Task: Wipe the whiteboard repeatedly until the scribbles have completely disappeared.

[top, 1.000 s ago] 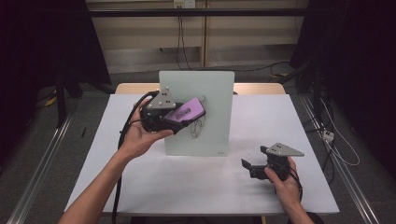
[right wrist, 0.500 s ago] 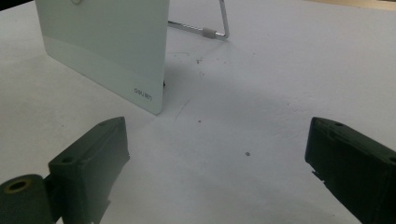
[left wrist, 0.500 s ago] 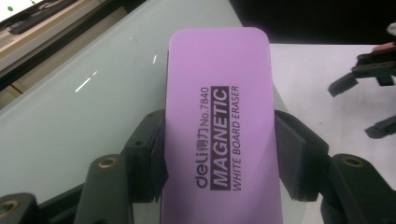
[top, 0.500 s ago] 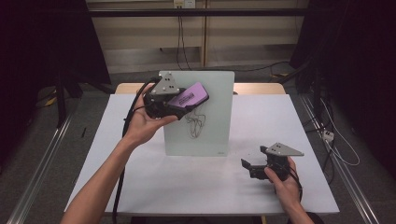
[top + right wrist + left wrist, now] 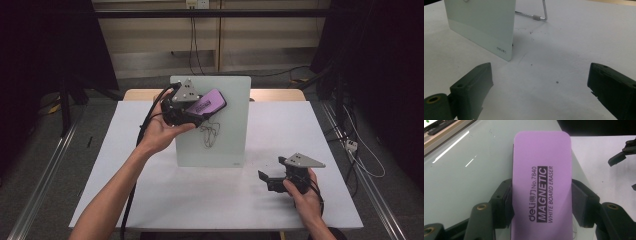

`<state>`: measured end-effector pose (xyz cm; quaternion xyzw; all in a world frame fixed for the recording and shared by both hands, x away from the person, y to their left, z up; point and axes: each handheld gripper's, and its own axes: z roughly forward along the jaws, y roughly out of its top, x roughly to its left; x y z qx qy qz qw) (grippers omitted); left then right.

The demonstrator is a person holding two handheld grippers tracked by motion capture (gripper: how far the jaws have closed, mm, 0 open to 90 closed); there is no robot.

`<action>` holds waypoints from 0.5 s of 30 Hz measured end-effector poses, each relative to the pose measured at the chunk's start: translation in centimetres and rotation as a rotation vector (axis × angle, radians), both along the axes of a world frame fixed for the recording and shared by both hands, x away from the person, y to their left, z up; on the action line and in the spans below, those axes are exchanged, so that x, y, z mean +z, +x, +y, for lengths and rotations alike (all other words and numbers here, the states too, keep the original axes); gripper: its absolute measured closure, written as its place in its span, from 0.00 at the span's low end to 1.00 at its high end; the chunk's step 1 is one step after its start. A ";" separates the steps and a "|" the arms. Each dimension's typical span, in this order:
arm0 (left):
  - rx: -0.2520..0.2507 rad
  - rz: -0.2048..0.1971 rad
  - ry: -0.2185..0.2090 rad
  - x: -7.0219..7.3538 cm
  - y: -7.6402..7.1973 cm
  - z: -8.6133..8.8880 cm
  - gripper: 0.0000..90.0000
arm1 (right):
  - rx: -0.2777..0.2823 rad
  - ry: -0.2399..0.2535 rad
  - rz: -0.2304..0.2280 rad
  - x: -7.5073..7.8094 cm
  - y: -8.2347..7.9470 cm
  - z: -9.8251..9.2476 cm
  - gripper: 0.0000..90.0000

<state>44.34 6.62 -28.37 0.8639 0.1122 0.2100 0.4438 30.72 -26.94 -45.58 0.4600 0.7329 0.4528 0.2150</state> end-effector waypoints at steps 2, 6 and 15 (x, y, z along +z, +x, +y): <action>0.000 0.002 0.001 0.0 0.0 0.0 0.46 | 0.000 0.000 0.000 0.0 0.0 0.0 0.07; 0.004 -0.007 0.011 -0.2 -0.1 -0.2 0.46 | -0.002 0.002 0.002 0.0 0.0 0.0 0.07; -0.012 -0.013 0.065 -1.4 -0.8 -1.5 0.46 | -0.002 0.000 0.001 0.0 0.0 0.0 0.07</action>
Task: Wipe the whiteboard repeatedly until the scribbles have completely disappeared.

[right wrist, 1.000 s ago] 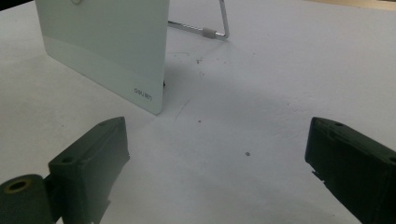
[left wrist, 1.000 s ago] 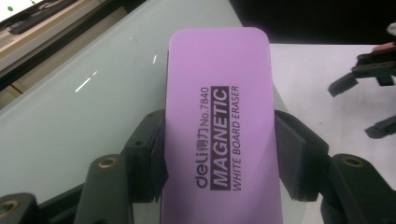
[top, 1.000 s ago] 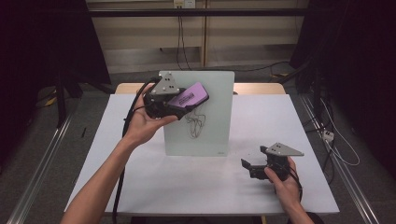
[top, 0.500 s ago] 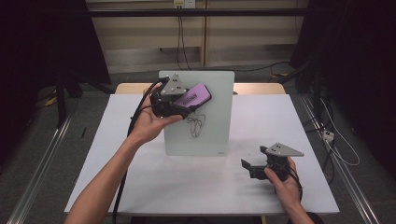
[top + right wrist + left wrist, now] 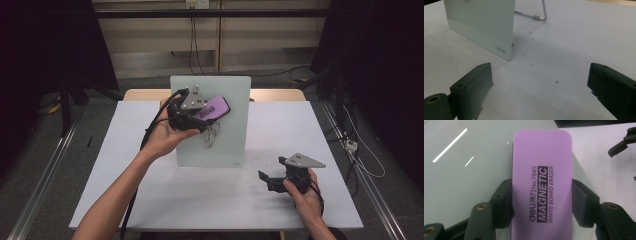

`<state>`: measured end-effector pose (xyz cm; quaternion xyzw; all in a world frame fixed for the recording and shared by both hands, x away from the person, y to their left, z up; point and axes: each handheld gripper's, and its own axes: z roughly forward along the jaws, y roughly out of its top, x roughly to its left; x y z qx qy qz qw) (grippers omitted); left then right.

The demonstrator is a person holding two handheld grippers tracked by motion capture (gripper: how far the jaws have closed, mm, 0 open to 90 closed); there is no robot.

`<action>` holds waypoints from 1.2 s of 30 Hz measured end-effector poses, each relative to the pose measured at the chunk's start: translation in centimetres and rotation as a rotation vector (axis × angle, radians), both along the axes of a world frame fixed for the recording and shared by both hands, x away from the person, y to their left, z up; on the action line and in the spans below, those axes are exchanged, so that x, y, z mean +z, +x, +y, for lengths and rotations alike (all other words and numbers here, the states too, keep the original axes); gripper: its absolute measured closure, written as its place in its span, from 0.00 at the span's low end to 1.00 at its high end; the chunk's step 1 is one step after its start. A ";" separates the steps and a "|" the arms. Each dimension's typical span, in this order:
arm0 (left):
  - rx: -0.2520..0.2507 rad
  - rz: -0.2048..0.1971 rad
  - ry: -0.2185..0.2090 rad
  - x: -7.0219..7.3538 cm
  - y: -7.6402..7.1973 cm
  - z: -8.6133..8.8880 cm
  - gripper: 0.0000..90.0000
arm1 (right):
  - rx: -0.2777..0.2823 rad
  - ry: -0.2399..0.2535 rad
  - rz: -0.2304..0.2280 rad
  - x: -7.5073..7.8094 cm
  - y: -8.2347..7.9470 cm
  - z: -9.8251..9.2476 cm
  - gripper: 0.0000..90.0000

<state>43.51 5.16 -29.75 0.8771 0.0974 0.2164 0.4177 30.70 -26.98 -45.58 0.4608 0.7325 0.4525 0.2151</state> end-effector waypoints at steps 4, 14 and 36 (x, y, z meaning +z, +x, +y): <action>-0.008 0.015 -0.001 -0.7 -0.2 -0.2 0.46 | 0.001 -0.001 -0.002 0.0 0.0 0.0 0.07; -0.035 0.037 0.052 -2.3 -0.9 -1.1 0.46 | 0.003 -0.008 0.004 0.0 0.0 0.0 0.06; 0.034 0.007 -0.009 0.6 0.4 2.0 0.46 | 0.001 -0.005 0.005 -0.1 0.0 0.1 0.06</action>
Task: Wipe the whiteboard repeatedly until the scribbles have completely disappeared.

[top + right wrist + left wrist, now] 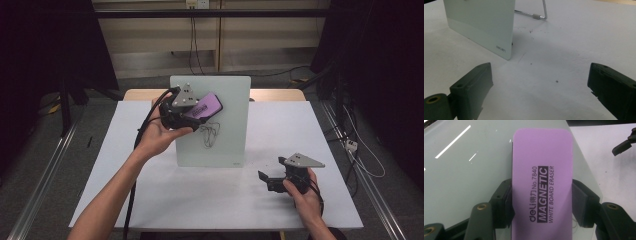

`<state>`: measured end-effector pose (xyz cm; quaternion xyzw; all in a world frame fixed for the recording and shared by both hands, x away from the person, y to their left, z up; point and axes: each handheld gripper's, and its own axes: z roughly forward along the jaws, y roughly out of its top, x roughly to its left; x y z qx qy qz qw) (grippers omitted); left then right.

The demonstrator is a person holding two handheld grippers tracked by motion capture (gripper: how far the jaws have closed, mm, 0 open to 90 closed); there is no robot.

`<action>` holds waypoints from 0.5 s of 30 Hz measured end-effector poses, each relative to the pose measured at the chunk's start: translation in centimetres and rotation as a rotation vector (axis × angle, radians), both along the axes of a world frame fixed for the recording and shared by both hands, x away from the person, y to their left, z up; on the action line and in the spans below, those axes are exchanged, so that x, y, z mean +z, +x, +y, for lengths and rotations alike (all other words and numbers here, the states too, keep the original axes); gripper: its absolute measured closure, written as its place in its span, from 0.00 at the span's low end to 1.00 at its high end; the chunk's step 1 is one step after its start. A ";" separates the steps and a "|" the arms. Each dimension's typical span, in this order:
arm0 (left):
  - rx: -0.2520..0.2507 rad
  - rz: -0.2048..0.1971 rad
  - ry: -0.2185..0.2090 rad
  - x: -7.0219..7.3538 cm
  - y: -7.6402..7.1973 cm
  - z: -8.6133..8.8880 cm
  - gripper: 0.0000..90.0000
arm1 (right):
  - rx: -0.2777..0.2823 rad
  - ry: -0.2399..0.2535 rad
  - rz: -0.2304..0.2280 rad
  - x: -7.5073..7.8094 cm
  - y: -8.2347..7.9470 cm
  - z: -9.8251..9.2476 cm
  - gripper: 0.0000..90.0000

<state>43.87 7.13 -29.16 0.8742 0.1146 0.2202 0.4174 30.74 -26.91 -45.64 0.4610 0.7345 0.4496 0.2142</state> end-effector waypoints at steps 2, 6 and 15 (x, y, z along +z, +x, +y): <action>0.002 -0.002 0.010 -0.1 -0.1 -0.1 0.46 | 0.003 -0.002 -0.001 0.0 0.0 0.0 0.06; -0.008 0.011 0.038 -0.7 -0.4 -0.5 0.46 | 0.002 -0.002 0.000 0.0 0.0 0.0 0.07; -0.034 0.008 0.075 -1.9 -0.9 -2.2 0.46 | 0.003 -0.004 -0.001 0.0 0.1 0.1 0.06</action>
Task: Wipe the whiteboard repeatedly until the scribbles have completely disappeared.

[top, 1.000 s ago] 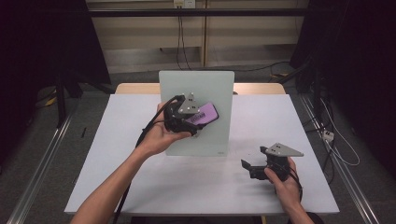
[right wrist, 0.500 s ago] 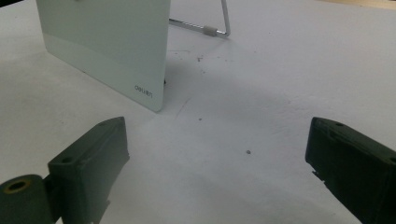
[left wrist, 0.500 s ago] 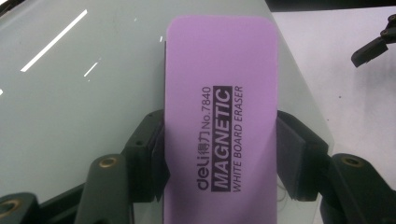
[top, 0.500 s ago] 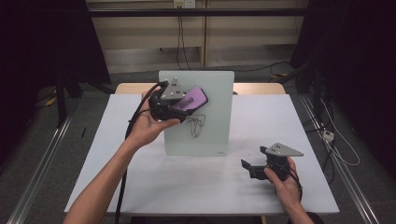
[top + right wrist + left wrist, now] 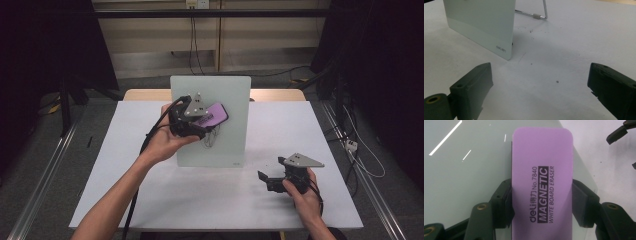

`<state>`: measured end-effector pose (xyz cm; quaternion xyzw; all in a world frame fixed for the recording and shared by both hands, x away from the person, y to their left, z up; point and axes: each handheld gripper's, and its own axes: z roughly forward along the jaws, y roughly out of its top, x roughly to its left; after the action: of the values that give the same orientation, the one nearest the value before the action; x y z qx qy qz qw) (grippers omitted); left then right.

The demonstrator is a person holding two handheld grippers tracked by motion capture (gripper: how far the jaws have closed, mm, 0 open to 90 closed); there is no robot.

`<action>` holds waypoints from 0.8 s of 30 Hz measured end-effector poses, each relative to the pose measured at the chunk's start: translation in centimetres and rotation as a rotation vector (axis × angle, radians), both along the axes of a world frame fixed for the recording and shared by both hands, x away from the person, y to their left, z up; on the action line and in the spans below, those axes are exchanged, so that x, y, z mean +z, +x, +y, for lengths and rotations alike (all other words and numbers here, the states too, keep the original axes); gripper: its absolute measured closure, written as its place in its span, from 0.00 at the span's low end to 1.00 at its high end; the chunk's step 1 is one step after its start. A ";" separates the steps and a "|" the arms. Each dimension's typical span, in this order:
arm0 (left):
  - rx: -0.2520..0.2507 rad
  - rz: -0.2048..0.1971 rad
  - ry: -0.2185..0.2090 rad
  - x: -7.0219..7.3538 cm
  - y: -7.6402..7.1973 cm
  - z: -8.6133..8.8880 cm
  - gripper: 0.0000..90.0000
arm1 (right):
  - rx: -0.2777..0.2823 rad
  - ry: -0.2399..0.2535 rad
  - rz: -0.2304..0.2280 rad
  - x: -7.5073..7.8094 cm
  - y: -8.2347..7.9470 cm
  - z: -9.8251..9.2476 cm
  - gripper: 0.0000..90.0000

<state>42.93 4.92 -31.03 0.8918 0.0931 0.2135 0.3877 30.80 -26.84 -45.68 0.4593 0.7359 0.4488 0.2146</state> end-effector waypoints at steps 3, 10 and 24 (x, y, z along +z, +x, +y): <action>-0.008 -0.006 0.014 -0.5 -0.3 -0.6 0.46 | 0.001 0.000 0.000 0.0 0.0 0.0 0.06; -0.029 0.002 0.048 -1.6 -0.8 -1.8 0.46 | 0.002 -0.001 -0.001 0.0 0.0 0.0 0.07; -0.089 0.060 0.110 -4.9 -1.9 -3.0 0.46 | -0.001 0.001 -0.001 0.0 -0.1 -0.1 0.07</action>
<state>41.03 1.95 -35.94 0.9210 0.0530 0.1742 0.3444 30.70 -26.98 -45.63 0.4595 0.7354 0.4492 0.2151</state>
